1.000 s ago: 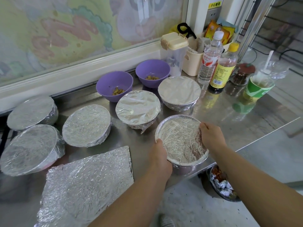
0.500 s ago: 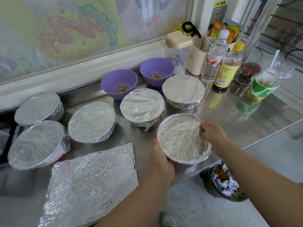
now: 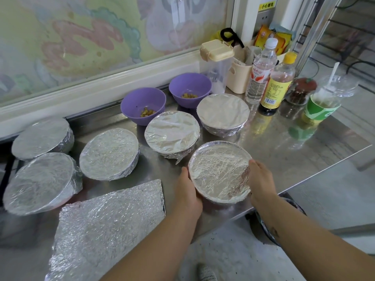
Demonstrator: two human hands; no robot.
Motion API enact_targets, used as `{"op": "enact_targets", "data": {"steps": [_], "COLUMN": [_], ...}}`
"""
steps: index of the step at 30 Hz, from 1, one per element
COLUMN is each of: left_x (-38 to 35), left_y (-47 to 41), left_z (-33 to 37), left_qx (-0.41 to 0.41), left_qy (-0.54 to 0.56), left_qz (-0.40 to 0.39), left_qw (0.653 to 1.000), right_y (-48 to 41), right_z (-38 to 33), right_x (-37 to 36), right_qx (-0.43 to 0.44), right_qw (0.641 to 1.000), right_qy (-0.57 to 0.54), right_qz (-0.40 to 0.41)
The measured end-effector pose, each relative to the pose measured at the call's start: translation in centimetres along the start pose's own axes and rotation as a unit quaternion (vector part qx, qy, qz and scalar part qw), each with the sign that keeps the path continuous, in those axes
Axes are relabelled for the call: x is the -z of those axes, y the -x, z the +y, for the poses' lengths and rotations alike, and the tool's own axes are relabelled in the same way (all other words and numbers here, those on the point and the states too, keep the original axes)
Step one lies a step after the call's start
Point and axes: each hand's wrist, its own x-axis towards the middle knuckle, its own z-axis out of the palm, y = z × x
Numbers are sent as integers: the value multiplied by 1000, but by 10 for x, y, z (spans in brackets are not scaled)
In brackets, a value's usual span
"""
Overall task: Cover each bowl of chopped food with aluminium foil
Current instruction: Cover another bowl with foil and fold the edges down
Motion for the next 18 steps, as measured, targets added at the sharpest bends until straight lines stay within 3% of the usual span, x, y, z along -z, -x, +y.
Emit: {"op": "enact_targets", "data": {"steps": [7, 18], "left_x": [-3, -8], "left_y": [5, -14], "left_z": [-3, 5], "left_qx": [6, 2], "left_qy": [-95, -129], "left_qz": [-13, -40], "left_qw": [995, 991], "right_y": [3, -3], "right_z": [2, -13], "right_x": [-7, 2], "right_qx": [-19, -40], "right_qw": [999, 998], "right_qy": [-28, -33], "right_qz": [14, 42]}}
